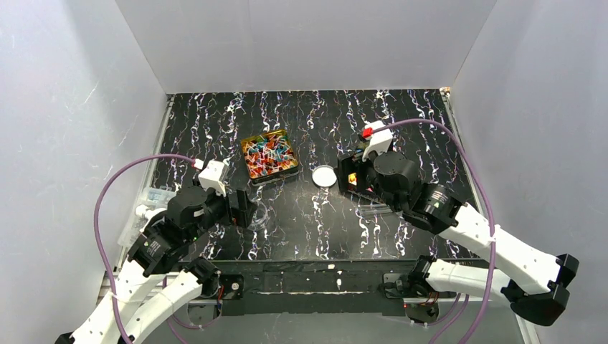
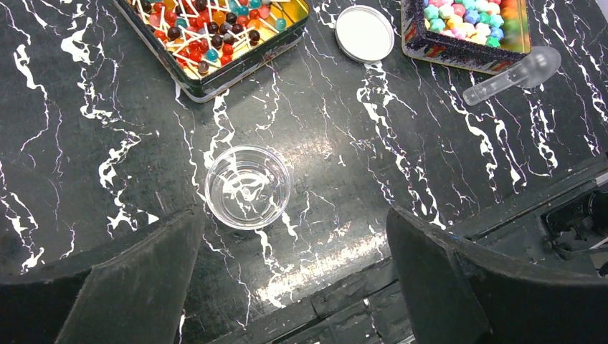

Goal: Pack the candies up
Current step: Pick up the bottle lid at the center of the board.

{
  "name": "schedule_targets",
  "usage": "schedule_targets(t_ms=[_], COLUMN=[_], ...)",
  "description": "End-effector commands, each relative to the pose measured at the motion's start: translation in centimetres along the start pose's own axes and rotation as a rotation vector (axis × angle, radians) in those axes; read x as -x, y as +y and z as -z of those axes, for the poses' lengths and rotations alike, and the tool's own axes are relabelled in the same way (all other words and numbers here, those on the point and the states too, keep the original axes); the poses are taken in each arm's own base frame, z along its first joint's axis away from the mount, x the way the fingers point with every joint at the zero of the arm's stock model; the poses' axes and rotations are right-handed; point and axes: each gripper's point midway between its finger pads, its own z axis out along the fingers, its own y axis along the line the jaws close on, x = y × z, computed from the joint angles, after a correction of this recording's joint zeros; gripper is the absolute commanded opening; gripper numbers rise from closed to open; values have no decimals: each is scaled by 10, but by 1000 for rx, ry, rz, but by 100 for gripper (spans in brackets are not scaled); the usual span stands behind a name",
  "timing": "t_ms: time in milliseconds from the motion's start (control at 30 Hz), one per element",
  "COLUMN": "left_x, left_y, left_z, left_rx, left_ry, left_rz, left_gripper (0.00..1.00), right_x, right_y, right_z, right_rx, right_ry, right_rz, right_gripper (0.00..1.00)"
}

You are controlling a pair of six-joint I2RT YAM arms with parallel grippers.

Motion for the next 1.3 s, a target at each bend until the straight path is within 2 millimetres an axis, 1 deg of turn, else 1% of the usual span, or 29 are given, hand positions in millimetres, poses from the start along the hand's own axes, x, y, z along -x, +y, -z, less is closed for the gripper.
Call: schedule_targets(t_ms=[0,100,200,367,433,500,600,767,1000,1100,1167,1267], left_x=[-4,-6,-7,-8,-8,-8,-7,-9,-9,-9,-8,-8], left_y=[3,5,3,11,12,20,27,30,31,31,31,31], left_z=[-4,-5,-5,-2,0,0,2,4,6,7,7,8], left_rx=[10,20,11,48,55,95,138,152,156,156,155,155], left_ry=[-9,6,7,-1,-8,-14,-11,-10,-14,-20,-23,-23], left_rz=[-15,-18,-10,-2,-2,-4,-2,6,7,9,10,10], left_gripper=[99,99,99,99,99,99,99,99,99,99,99,99], right_x=[17,23,28,31,28,26,19,14,-7,-22,-33,-49], right_y=[-3,1,11,17,20,23,28,39,39,35,34,31], right_z=[3,1,-4,-15,-23,-31,-47,-72,-107,-123,-133,-145], right_rx=[-43,-37,1,0,-7,-16,-39,-56,-138,-148,-141,-125], right_ry=[3,19,21,39,58,82,128,167,243,301,334,374], right_rz=[-16,-12,-5,24,38,51,69,80,73,54,38,7], right_gripper=[98,99,98,98,98,98,95,91,82,76,71,65])
